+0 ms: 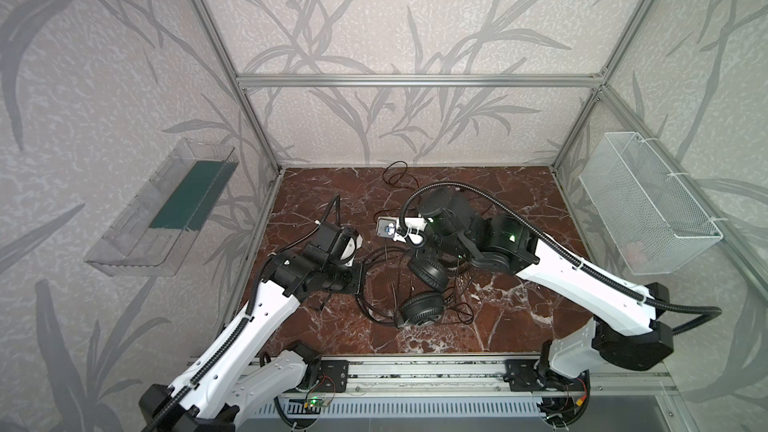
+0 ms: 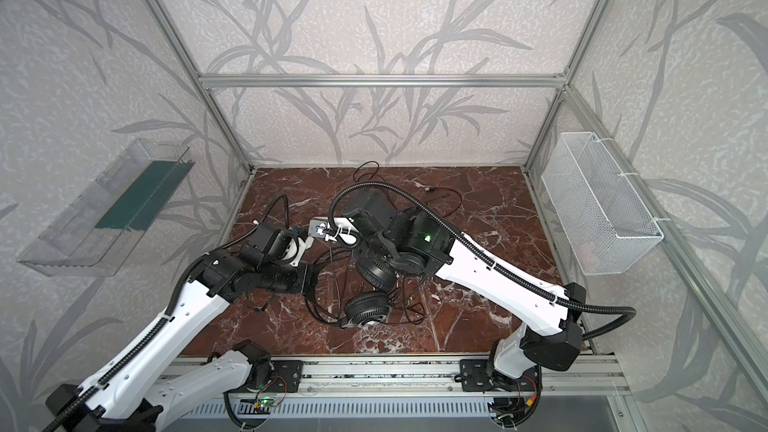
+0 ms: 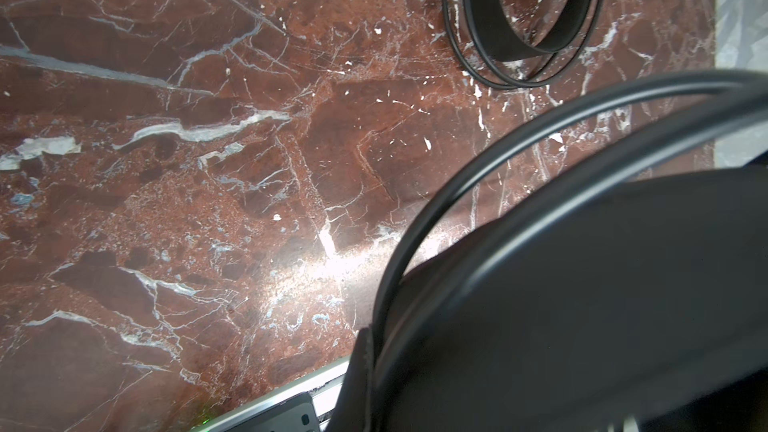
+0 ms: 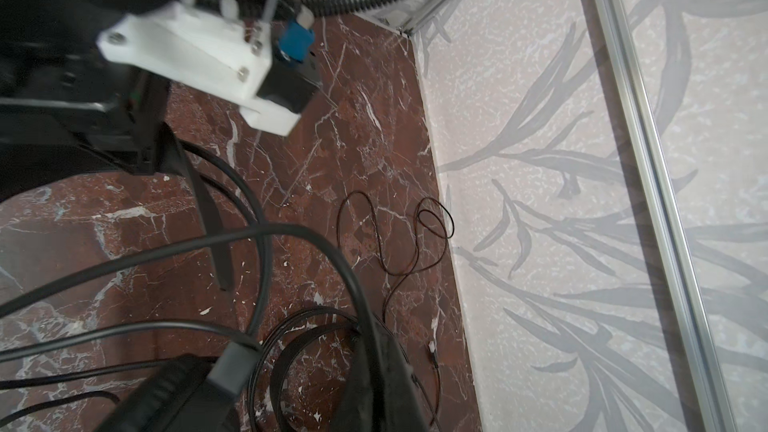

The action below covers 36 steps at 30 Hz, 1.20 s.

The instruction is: Wrap the headphones

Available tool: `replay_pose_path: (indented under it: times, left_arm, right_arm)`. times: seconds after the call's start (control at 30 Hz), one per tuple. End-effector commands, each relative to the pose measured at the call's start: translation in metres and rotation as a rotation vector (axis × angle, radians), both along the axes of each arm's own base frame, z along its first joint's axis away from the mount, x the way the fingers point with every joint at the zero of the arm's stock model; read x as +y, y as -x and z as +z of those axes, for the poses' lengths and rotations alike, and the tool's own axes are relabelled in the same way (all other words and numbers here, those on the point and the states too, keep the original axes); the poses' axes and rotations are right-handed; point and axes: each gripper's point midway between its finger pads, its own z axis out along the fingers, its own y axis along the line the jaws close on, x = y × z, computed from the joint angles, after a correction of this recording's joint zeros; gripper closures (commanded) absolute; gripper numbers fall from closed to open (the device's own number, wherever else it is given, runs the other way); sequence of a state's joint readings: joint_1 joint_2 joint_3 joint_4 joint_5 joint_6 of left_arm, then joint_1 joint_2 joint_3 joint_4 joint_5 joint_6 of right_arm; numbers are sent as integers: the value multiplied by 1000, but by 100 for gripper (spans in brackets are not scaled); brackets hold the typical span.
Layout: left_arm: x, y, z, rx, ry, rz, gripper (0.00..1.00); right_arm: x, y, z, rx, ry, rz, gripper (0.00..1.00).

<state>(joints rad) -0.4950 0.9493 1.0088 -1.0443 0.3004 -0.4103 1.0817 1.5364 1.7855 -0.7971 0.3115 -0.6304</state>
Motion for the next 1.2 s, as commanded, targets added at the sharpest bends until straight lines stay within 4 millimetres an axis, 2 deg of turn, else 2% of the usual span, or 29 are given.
replay_pose_path:
  times: [0.0, 0.03, 0.07, 0.27, 0.53, 0.73, 0.93, 1.17]
  left_arm:
    - [-9, 10, 31, -83, 106, -52, 100]
    - [-10, 14, 37, -92, 122, -61, 100]
    - [-11, 17, 41, -94, 138, -72, 100]
    - [-18, 27, 60, -99, 215, -102, 100]
    - [-29, 34, 85, -127, 310, -142, 100]
    - [-33, 37, 108, -181, 377, -158, 100]
    - [-38, 41, 126, -210, 439, -179, 100]
    - [-28, 41, 143, -288, 408, -167, 100]
  right_arm:
    - [-13, -17, 6, 7, -72, -74, 83]
    - [-13, -16, 4, 13, -80, -75, 81]
    - [-21, -24, 2, 21, -87, -100, 80]
    - [-35, -45, -13, 100, -152, -178, 75]
    - [-40, -55, -33, 208, -223, -226, 72]
    - [-52, -72, -53, 238, -244, -310, 61]
    - [-61, -81, -59, 285, -299, -371, 49]
    - [-80, -99, -73, 288, -314, -493, 40]
